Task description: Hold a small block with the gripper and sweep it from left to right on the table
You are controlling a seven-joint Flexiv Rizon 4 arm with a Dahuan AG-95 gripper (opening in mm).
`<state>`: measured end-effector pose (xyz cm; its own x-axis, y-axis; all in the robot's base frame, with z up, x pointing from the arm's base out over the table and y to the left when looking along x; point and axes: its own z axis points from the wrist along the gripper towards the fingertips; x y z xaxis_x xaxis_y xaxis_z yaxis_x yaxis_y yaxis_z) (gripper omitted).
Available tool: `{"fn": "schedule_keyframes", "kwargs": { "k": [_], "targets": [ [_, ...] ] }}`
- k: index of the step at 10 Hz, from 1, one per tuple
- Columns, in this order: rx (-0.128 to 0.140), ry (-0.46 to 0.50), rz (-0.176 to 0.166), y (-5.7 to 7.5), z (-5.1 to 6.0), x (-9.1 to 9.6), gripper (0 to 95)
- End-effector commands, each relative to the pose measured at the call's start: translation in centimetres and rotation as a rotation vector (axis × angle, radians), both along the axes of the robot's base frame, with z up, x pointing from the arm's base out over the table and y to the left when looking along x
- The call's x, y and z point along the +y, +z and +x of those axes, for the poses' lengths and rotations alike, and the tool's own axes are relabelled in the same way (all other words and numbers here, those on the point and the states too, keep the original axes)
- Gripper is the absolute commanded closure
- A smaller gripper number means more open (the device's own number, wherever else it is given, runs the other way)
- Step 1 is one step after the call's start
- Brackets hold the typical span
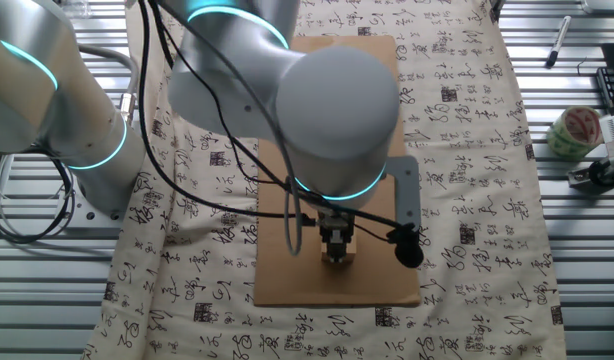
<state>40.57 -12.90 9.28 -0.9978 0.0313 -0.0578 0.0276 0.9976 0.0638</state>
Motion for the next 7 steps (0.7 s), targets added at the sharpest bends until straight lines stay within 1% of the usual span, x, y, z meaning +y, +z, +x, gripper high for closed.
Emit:
{"fn": "schedule_keyframes", "kwargs": {
  "k": [1, 3, 4, 5, 7],
  "targets": [
    [-0.002, -0.001, -0.002, 0.06, -0.02, 0.05, 19.0],
    [-0.001, -0.006, -0.019, 0.06, -0.02, 0.05, 19.0],
    [-0.001, -0.007, -0.034, 0.05, -0.02, 0.05, 19.0],
    [0.001, -0.007, -0.039, 0.04, -0.02, 0.04, 38.0],
    [0.001, -0.003, -0.038, -0.10, 0.04, -0.05, 38.0]
  ]
}}
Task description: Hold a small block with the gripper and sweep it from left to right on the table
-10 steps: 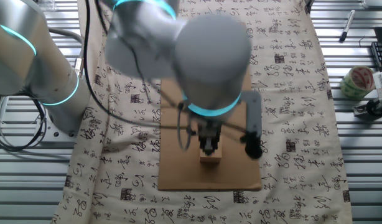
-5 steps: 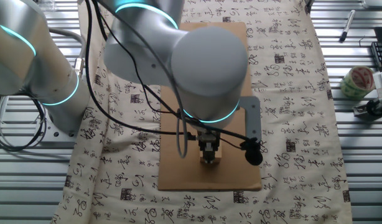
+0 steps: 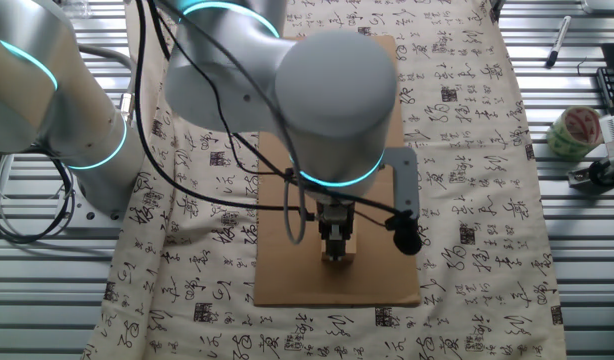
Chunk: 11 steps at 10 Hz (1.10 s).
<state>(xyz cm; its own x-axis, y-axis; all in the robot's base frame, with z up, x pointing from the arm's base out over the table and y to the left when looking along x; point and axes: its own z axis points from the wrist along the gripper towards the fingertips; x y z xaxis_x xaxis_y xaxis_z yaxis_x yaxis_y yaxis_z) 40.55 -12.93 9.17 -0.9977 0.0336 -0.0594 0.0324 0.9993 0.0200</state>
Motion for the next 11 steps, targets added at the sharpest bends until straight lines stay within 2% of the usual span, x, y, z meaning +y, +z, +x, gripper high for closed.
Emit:
{"fn": "schedule_keyframes", "kwargs": {
  "k": [1, 2, 11],
  "targets": [
    [0.002, 0.003, 0.008, -0.07, 0.09, -0.06, 38.0],
    [0.002, 0.006, 0.010, -0.13, 0.12, -0.10, 19.0],
    [-0.010, 0.016, 0.021, -0.71, 0.23, -0.41, 19.0]
  ]
}}
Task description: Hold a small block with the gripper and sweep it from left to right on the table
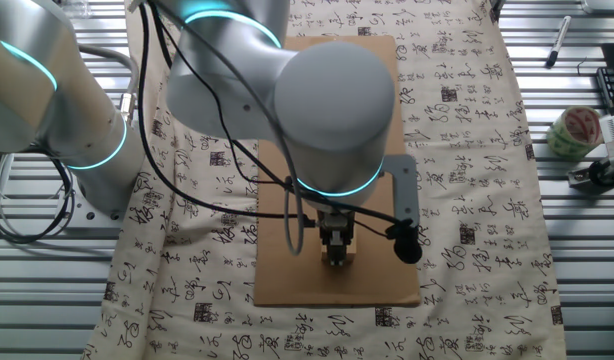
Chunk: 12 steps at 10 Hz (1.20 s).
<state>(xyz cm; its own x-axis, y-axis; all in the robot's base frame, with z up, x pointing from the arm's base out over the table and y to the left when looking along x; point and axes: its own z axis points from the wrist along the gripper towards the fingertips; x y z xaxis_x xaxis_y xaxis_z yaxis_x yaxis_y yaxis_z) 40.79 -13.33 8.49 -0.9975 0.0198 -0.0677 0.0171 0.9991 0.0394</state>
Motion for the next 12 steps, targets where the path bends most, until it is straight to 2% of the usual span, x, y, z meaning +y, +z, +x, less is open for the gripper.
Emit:
{"fn": "schedule_keyframes", "kwargs": {
  "k": [1, 12],
  "targets": [
    [-0.003, 0.002, 0.003, -0.2, 0.0, -0.1, 19.0],
    [-0.015, 0.007, 0.013, -1.5, -0.2, -0.6, 19.0]
  ]
}}
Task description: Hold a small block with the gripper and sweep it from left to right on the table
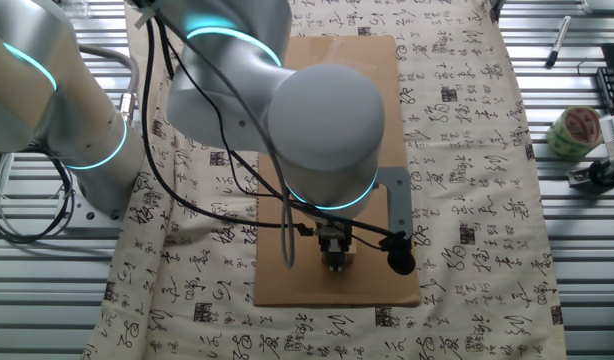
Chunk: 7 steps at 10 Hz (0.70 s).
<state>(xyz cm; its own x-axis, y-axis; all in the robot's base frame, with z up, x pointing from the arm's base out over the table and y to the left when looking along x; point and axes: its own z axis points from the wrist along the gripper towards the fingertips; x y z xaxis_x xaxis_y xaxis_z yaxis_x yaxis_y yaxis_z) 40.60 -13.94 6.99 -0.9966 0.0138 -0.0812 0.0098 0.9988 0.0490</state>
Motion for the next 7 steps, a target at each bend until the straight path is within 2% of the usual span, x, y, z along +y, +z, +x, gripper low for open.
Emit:
{"fn": "schedule_keyframes", "kwargs": {
  "k": [1, 7],
  "targets": [
    [0.000, 0.001, 0.002, -0.09, 0.05, -0.01, 19.0],
    [-0.004, -0.002, 0.004, -0.79, 0.16, -0.22, 19.0]
  ]
}}
